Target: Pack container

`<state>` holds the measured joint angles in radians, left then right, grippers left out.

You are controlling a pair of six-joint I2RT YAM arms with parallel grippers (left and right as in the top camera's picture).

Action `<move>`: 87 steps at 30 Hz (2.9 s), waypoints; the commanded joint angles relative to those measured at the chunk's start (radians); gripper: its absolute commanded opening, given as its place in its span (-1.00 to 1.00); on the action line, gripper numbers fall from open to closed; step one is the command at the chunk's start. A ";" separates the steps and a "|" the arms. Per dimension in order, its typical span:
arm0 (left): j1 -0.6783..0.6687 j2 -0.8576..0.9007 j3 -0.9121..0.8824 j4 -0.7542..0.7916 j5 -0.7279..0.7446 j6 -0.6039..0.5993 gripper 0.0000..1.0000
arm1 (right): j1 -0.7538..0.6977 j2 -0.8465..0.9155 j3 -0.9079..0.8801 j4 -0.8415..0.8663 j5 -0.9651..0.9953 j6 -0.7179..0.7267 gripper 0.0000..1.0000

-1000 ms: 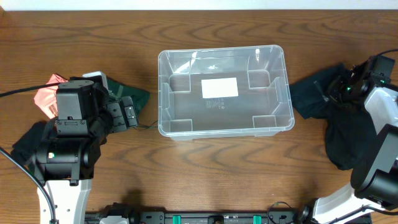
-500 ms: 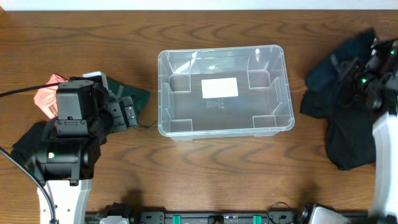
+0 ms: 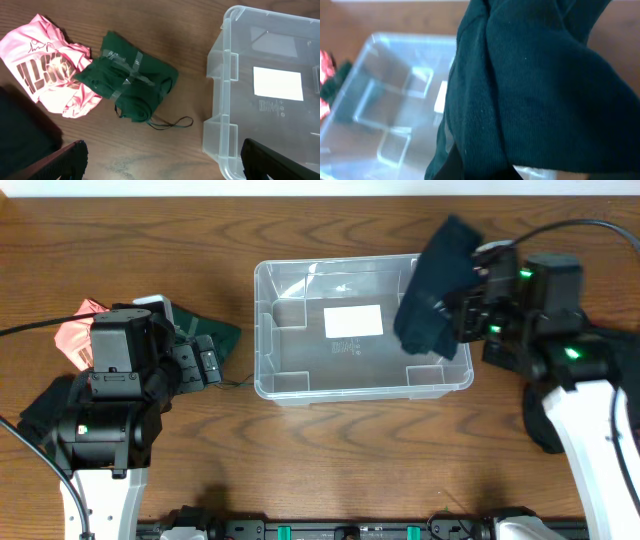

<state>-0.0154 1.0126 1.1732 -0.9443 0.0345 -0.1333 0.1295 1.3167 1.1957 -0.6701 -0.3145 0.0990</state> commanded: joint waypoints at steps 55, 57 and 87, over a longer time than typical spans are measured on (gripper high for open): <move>-0.003 -0.001 0.022 -0.005 -0.004 0.009 0.96 | -0.319 0.593 -0.018 -0.197 0.887 -0.089 -0.21; -0.003 -0.001 0.022 -0.005 -0.004 0.009 0.96 | -0.315 0.585 -0.002 -0.206 0.887 -0.076 -0.97; -0.003 -0.001 0.022 -0.005 -0.005 0.009 0.96 | 0.316 0.124 0.310 -0.246 0.568 -0.156 -0.98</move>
<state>-0.0154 1.0126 1.1732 -0.9451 0.0345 -0.1333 0.3801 1.3983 1.5078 -0.9310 0.2905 -0.0776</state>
